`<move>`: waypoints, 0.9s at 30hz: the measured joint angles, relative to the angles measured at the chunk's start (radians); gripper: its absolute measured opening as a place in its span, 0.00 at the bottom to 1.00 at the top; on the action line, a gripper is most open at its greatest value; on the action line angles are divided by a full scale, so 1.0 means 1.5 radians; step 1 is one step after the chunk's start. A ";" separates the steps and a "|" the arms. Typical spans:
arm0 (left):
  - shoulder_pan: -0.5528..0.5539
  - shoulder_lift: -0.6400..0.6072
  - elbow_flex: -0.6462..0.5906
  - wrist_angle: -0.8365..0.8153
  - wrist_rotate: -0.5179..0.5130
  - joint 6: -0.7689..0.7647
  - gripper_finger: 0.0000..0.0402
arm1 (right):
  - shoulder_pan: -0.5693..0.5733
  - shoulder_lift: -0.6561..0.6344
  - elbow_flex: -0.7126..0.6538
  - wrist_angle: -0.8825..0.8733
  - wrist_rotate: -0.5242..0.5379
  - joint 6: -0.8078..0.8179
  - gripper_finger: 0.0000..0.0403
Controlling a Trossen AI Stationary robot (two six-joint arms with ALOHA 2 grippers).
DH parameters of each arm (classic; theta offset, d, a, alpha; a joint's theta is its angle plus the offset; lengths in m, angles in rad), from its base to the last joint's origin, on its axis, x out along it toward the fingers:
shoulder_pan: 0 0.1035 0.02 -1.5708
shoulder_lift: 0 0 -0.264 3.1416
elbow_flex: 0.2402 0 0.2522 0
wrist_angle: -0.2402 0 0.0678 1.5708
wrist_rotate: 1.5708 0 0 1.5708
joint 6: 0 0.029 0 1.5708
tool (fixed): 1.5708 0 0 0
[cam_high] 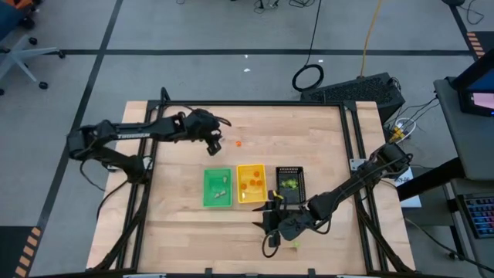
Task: Sort Halloween decoration
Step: Put the white skull toy into the green basket
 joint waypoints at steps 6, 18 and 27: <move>0.026 0.054 -0.035 0.062 0.008 -0.002 0.44 | 0.004 0.000 0.000 -0.001 0.000 0.000 0.44; 0.061 0.084 -0.152 0.256 0.079 -0.007 0.44 | 0.009 0.000 0.000 -0.001 0.000 0.005 0.44; 0.066 0.085 -0.245 0.442 0.076 0.005 0.44 | 0.009 0.000 0.000 -0.001 0.001 0.013 0.44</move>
